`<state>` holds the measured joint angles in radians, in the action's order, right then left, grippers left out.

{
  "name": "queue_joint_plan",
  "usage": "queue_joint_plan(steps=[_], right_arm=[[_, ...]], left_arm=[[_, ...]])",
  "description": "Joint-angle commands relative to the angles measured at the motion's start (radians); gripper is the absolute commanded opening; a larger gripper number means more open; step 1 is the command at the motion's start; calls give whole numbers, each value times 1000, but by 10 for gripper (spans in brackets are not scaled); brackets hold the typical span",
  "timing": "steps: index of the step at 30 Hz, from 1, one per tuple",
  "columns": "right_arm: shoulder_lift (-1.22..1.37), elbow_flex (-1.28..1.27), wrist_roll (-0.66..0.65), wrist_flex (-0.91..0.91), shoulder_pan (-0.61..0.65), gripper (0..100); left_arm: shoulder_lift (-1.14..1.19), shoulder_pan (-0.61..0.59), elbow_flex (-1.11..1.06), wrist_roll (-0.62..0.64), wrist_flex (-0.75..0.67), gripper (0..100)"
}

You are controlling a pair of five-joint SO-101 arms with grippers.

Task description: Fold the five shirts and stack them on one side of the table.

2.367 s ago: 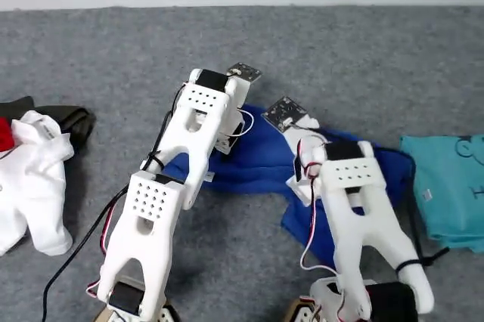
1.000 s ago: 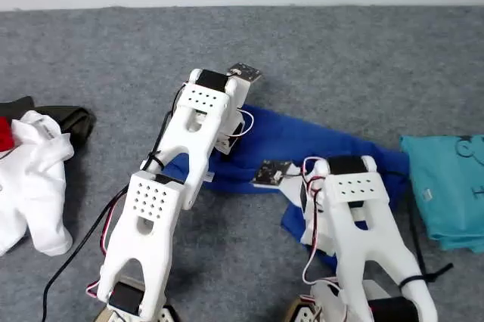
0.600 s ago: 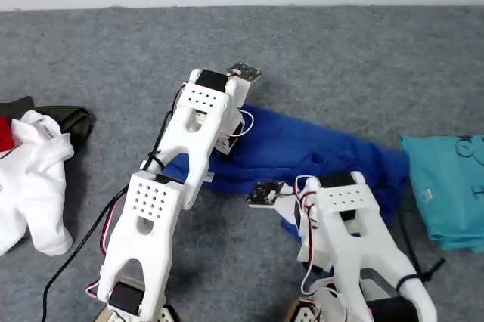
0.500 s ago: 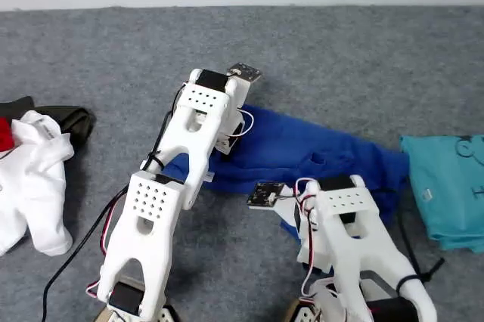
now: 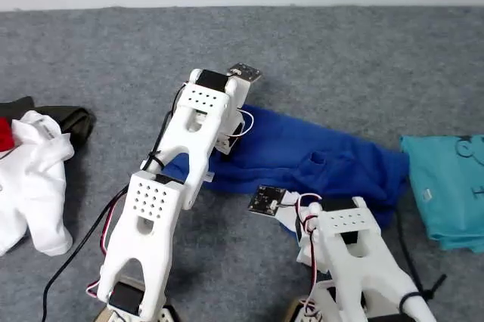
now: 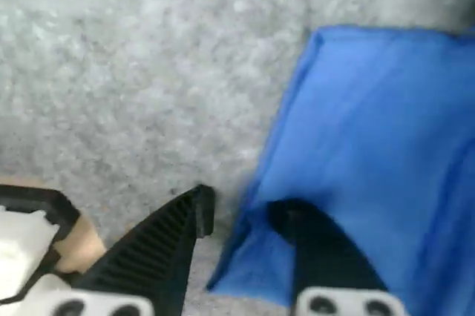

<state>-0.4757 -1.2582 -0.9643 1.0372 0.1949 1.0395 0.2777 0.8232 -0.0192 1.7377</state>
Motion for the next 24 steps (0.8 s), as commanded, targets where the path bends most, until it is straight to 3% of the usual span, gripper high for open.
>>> queue_joint_plan(steps=[1, 15, 24], right_arm=[[7, -31, -5, -62, 7, 28], [7, 354, -2, 321, 7, 9], [7, 407, -6, 150, -159, 9]], left_arm=[[49, -5, -4, 0, 14, 98], [49, -5, -4, 0, 14, 98], [49, -5, -4, 0, 14, 98]])
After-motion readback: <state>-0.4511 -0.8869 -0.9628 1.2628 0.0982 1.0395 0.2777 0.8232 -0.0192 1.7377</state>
